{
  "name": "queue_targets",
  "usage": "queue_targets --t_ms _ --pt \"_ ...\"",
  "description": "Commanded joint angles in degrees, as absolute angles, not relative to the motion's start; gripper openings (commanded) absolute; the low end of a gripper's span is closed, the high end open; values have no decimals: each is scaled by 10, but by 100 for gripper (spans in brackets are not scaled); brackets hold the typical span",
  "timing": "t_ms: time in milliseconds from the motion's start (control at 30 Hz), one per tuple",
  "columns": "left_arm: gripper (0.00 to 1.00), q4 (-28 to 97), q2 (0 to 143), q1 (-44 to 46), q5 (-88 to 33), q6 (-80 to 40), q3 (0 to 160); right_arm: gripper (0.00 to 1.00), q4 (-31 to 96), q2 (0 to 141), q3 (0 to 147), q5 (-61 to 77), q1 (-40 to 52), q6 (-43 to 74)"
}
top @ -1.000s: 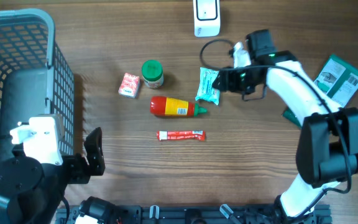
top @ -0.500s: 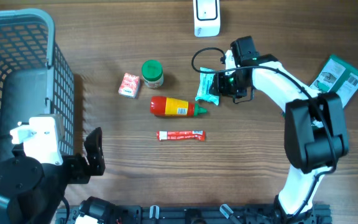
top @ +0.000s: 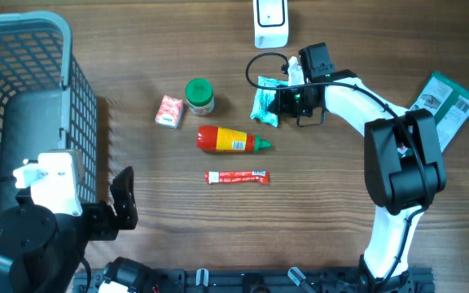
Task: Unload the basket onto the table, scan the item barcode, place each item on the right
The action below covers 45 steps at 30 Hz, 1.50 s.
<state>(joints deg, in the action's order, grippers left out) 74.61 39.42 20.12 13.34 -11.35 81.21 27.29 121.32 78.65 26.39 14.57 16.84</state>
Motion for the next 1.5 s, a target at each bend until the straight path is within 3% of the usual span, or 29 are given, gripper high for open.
queue_targets --t_ms 0,67,267,433,733,1100,1467 --pt "100 745 395 200 126 -107 812 4 309 1272 759 186 147 165" --pt "100 745 395 200 126 -107 812 4 350 1255 770 143 138 166" --pt "100 745 395 200 126 -107 812 4 525 1134 825 -247 142 167" --pt "100 745 395 200 126 -107 812 4 540 1097 826 -431 179 157" --pt "100 745 395 200 126 -107 812 4 487 1170 804 -447 272 106" --pt "100 745 395 200 126 -107 812 4 504 1192 806 -371 289 106" --pt "100 738 395 200 131 -107 812 4 488 1005 806 -22 269 -36"
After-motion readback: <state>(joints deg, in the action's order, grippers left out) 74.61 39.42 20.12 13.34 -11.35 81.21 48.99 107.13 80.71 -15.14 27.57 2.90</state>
